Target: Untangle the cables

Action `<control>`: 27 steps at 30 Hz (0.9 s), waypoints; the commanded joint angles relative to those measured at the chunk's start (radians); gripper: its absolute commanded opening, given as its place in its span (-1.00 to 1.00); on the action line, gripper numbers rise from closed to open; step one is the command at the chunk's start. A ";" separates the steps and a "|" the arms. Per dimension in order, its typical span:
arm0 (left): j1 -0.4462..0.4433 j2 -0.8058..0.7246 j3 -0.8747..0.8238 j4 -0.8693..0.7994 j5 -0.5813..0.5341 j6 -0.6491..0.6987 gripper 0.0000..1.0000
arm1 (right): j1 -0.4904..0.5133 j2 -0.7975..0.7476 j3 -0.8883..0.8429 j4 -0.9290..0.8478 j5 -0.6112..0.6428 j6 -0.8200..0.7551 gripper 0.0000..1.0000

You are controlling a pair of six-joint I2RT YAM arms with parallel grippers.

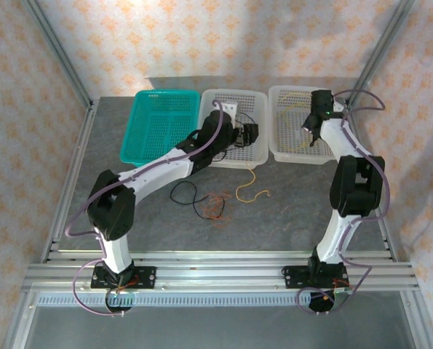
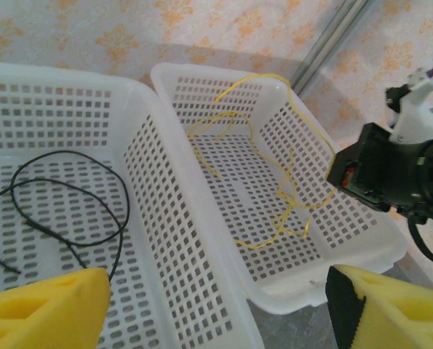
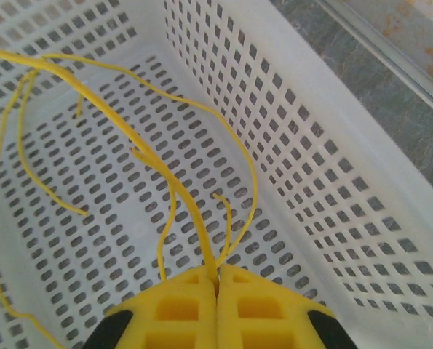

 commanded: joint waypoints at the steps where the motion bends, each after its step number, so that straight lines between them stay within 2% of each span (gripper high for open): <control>1: -0.016 0.053 0.097 0.022 -0.043 0.029 0.63 | -0.010 0.053 0.077 -0.086 0.046 -0.005 -1.00; 6: -0.030 0.173 0.237 -0.051 -0.073 0.048 0.72 | -0.011 0.125 0.140 -0.119 0.036 -0.017 -0.92; 8: -0.035 0.210 0.286 -0.081 -0.070 0.051 0.73 | -0.011 0.142 0.157 -0.131 0.031 -0.019 -0.79; 10: -0.043 0.237 0.324 -0.100 -0.071 0.057 0.73 | -0.011 0.138 0.159 -0.125 0.018 -0.019 -0.56; 14: -0.059 0.252 0.343 -0.114 -0.081 0.066 0.73 | -0.011 0.118 0.157 -0.114 0.005 -0.023 -0.38; 21: -0.074 0.229 0.322 -0.134 -0.091 0.067 0.74 | -0.011 0.033 0.120 -0.062 -0.019 -0.036 -0.29; 27: -0.096 0.113 0.192 -0.103 -0.090 0.042 0.74 | 0.006 -0.191 -0.098 0.118 -0.095 -0.051 -0.44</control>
